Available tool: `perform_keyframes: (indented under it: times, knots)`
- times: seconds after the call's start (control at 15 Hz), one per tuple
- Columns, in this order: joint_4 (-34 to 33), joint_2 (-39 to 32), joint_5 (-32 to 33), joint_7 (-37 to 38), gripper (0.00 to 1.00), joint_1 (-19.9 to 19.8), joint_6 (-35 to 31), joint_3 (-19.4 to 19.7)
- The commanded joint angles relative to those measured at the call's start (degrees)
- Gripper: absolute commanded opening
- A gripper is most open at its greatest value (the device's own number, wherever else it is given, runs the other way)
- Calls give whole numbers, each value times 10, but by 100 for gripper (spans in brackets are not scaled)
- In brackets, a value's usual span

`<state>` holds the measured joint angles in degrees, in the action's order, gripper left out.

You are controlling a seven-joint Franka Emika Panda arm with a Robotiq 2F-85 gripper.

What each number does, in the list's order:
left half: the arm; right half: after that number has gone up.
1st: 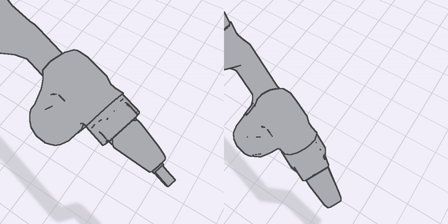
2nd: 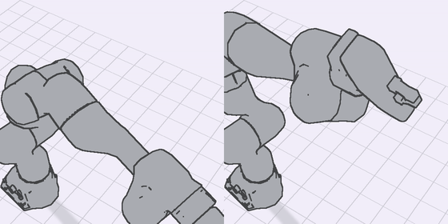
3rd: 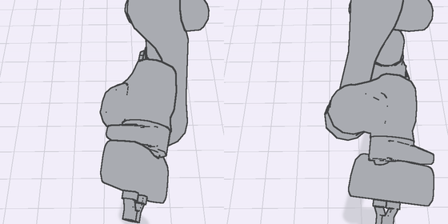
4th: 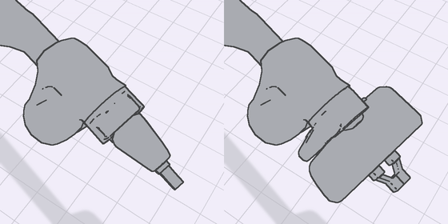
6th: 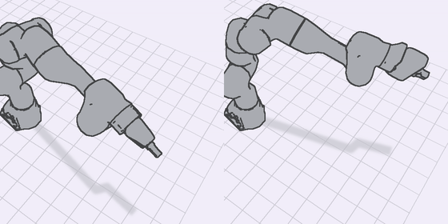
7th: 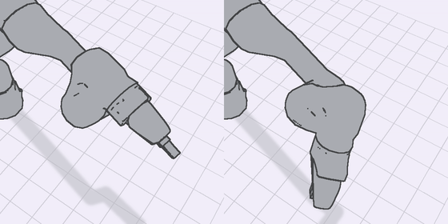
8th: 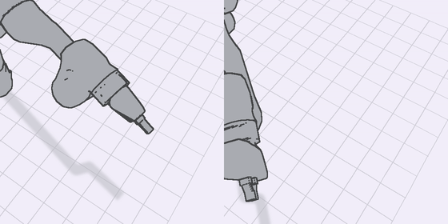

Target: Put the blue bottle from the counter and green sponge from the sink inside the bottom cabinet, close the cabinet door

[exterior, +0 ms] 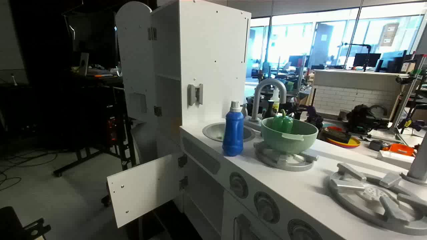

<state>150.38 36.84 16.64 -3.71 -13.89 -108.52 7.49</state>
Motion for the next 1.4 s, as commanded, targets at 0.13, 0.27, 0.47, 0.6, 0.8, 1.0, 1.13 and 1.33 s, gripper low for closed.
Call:
perform_keyframes:
  times: [0.13, 0.27, 0.47, 0.6, 0.8, 1.0, 1.13, 1.33]
  knots:
    - [-1, 1, 3, 3, 100, 7, 2, 6]
    - [-2, 1, 3, 3, 100, 7, 2, 6]
    - [-19, -16, 3, 6, 100, 13, 0, -1]
    - [-40, -40, -1, 15, 100, 27, -6, -14]
    - [-90, -90, -3, 37, 100, 54, -8, -45]
    - [-159, -163, 14, 51, 100, 74, -12, -68]
    - [-208, -213, 42, 46, 100, 77, -2, -77]
    - [-267, -280, 98, 26, 100, 76, -6, -69]
